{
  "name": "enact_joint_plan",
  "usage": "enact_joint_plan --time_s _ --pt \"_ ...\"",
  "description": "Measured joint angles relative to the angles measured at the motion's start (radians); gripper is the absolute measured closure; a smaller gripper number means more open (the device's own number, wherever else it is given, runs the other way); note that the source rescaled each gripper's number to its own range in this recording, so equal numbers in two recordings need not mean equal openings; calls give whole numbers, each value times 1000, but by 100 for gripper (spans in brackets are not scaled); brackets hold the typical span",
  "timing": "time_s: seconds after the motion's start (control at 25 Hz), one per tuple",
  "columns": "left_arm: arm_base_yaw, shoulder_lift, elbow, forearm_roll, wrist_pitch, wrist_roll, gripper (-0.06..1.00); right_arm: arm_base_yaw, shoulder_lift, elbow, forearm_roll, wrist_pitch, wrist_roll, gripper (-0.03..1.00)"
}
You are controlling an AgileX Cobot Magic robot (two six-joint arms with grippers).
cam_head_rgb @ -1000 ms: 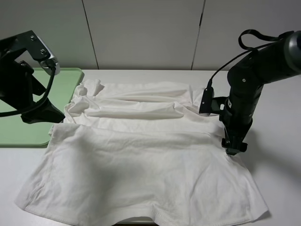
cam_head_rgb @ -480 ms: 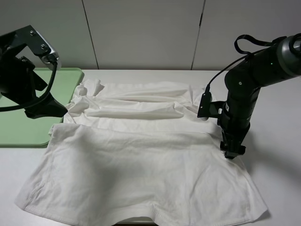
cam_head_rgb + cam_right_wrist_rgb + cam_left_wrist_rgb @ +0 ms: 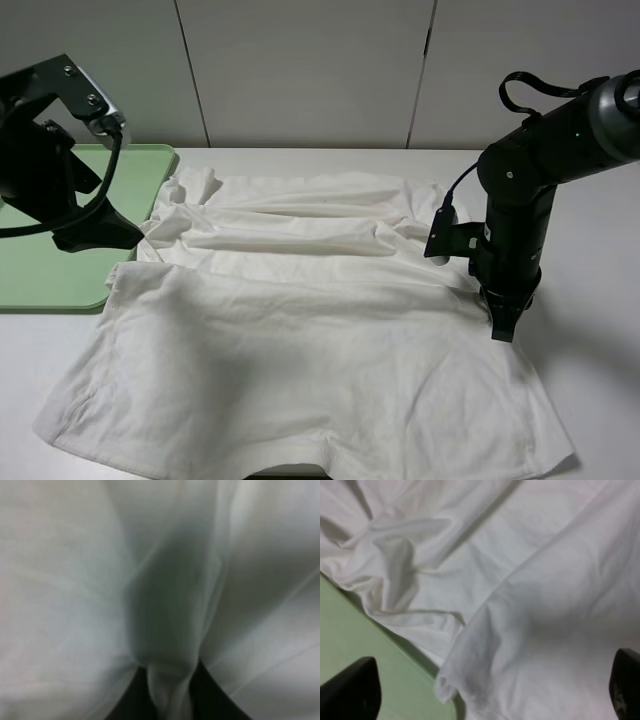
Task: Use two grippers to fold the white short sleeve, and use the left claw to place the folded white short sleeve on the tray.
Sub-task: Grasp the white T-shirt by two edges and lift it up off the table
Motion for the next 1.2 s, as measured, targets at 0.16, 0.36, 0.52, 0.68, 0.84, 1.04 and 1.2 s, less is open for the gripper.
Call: enact_joint_plan --time_s 0.16,0.36,0.52,0.68,0.84,1.04,1.2 --pt "0 53 0 -1 10 0 6 0 0 -1 3 31 0 94" --pt "0 193 -24 1 12 0 8 0 0 -2 7 62 0 94" --pt "0 244 -56 16 12 0 9 0 0 -2 11 82 4 94" --pt "0 388 -150 106 41 -15 9 0 0 -2 11 88 11 94" --pt "0 459 -207 120 85 -19 9 0 0 -2 11 90 12 94" --pt "0 570 -257 122 138 -19 10 0 0 -2 12 85 12 94" --pt "0 635 -257 122 141 -19 16 0 0 -2 12 74 15 94"
